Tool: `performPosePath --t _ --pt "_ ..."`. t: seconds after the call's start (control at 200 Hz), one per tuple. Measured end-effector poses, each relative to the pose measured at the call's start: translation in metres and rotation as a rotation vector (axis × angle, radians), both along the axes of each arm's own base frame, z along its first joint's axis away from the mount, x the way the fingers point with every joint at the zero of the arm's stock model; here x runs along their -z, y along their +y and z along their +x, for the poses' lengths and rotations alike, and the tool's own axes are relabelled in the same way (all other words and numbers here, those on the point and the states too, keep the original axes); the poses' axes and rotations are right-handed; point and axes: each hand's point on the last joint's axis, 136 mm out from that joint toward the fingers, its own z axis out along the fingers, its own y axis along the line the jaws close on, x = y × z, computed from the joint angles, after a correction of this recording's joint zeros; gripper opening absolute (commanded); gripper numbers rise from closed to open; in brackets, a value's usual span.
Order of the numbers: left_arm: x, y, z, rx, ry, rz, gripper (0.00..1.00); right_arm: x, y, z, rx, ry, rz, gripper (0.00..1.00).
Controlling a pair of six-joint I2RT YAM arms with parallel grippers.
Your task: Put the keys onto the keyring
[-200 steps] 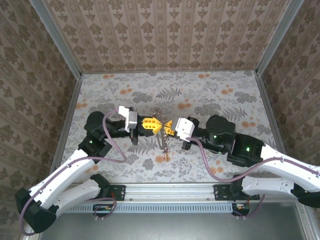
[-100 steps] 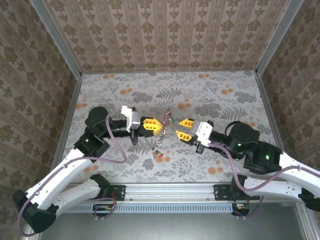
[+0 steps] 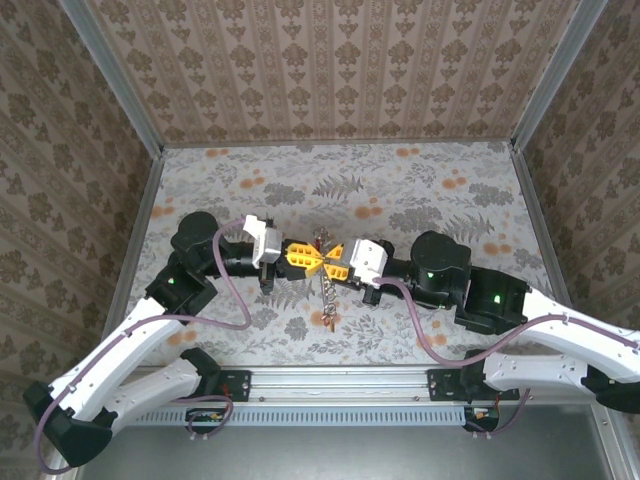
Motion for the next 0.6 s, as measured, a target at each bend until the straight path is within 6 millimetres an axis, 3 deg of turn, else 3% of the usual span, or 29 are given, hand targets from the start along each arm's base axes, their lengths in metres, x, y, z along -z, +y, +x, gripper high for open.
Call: performPosePath --t 0.24,0.55,0.6 --pt "-0.0008 0.0005 -0.0007 0.002 -0.003 -0.002 0.0 -0.0001 -0.0011 0.0019 -0.001 0.019 0.01 0.16" --pt "-0.003 0.0001 -0.0016 0.002 -0.019 -0.009 0.0 -0.0036 -0.0041 0.0032 -0.007 0.046 0.038 0.0" --pt "-0.002 -0.0001 -0.0015 -0.009 -0.026 0.012 0.08 -0.0018 -0.005 0.0041 -0.004 0.053 0.033 0.0"
